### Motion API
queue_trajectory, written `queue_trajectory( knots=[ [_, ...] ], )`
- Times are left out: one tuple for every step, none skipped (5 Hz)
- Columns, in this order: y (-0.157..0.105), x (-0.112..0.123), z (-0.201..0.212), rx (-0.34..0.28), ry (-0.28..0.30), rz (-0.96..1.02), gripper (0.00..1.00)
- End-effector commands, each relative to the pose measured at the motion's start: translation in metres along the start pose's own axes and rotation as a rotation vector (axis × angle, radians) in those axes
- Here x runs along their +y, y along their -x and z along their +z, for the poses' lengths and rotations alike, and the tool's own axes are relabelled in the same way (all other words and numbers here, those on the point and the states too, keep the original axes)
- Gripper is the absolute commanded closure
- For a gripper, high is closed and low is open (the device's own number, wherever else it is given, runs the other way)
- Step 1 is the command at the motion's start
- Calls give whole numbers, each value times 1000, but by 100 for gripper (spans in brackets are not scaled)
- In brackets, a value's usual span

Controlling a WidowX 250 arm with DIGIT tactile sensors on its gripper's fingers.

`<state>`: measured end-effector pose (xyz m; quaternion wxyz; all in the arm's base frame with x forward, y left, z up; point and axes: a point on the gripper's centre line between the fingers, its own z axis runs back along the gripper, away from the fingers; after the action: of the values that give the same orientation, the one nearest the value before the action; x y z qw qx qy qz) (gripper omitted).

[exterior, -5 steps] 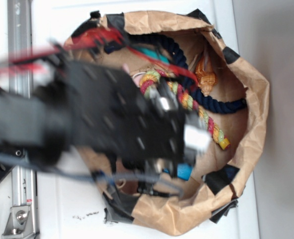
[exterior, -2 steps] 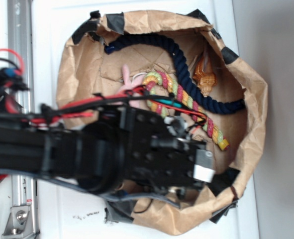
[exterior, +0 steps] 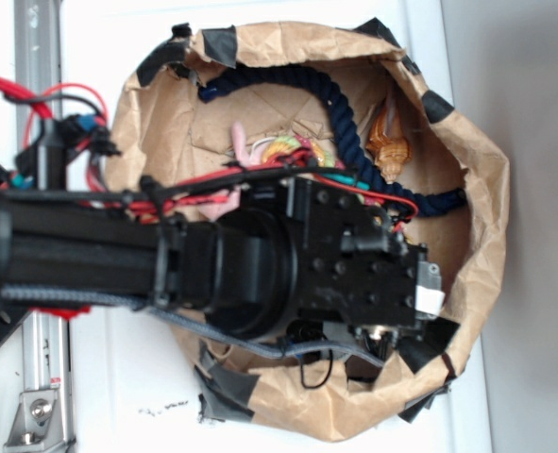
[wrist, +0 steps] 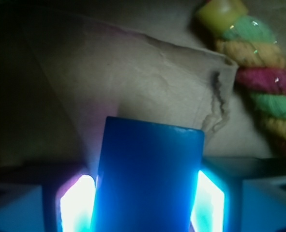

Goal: Grab the blue block.

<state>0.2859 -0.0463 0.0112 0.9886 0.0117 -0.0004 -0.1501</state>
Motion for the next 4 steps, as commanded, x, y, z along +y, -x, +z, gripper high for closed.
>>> queue_trajectory(
  knots=[
    [30,48,67,-37,-35,202,100],
    [49,59,117,-25,-17,258,100],
    [55,59,139,-33,26,211,100],
    [57,52,146,-69,26,193,100]
  ],
)
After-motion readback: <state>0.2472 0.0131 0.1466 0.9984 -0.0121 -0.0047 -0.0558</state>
